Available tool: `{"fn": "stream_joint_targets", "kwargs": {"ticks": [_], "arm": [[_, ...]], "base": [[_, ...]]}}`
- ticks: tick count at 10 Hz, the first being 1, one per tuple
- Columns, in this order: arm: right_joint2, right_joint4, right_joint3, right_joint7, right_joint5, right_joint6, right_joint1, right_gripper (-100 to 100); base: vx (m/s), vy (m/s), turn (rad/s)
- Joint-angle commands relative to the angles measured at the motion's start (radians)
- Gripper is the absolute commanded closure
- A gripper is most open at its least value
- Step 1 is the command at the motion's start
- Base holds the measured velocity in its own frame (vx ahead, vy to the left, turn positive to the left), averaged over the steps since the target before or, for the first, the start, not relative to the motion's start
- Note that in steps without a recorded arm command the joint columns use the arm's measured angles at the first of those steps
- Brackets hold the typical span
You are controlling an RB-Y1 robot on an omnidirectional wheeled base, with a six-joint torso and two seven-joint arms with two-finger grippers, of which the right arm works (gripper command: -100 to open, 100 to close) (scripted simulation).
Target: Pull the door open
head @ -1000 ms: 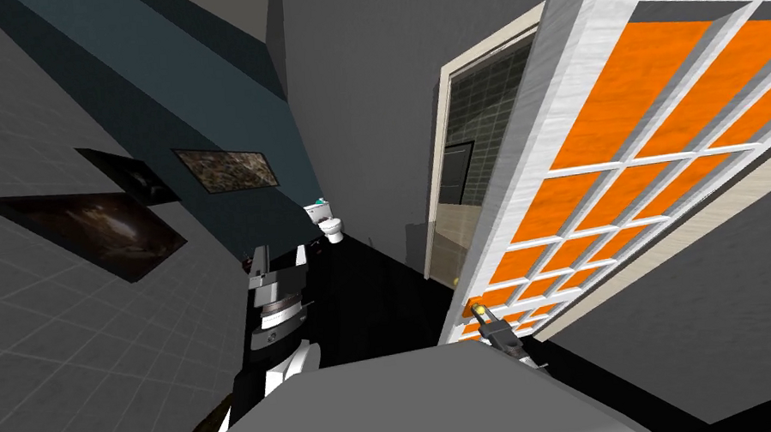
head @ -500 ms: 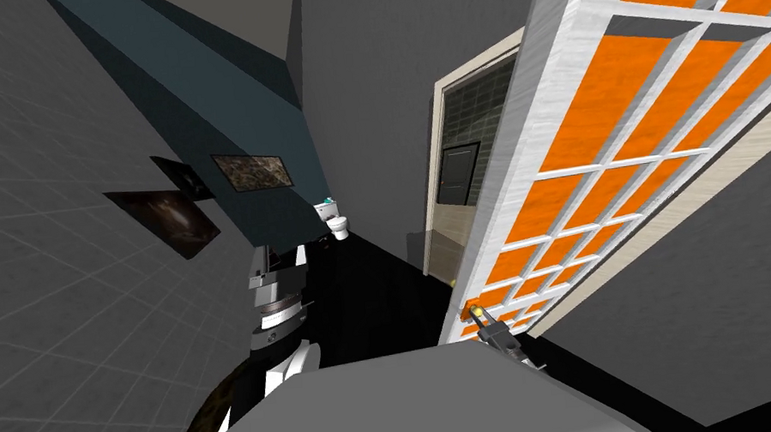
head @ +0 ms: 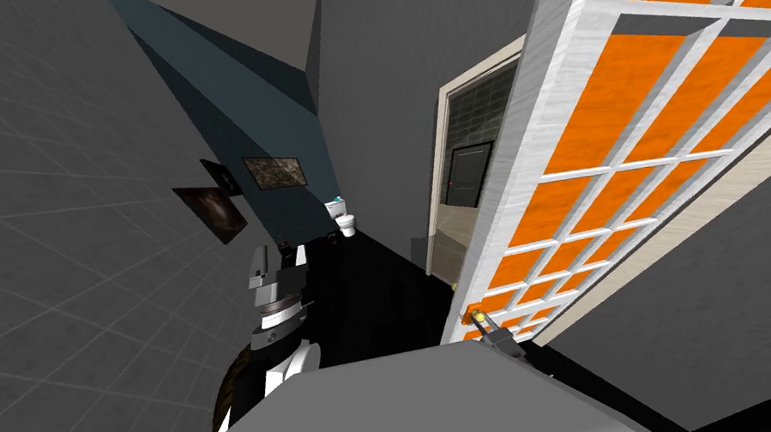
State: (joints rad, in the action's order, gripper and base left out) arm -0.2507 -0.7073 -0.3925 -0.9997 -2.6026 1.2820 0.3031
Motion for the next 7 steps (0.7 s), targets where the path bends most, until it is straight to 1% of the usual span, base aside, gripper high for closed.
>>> {"fn": "stream_joint_targets", "kwargs": {"ticks": [1, 2, 4, 5, 6, 7], "arm": [[0.008, 0.005, -0.01, -0.006, -0.01, 0.035, 0.036, 100], [0.009, 0.015, -0.016, -0.012, -0.015, 0.052, 0.047, 100], [0.012, 0.035, -0.029, -0.023, -0.026, 0.089, 0.072, 100], [0.012, 0.035, -0.029, -0.023, -0.026, 0.089, 0.072, 100], [0.016, 0.057, -0.042, -0.035, -0.038, 0.128, 0.098, 100], [0.016, 0.057, -0.042, -0.035, -0.038, 0.128, 0.098, 100]], "base": [[-0.081, -0.07, 0.319], [-0.099, -0.063, 0.281], [-0.1, -0.045, 0.2], [-0.072, -0.017, 0.05], [-0.097, -0.036, 0.23], [-0.093, -0.039, 0.164]]}}
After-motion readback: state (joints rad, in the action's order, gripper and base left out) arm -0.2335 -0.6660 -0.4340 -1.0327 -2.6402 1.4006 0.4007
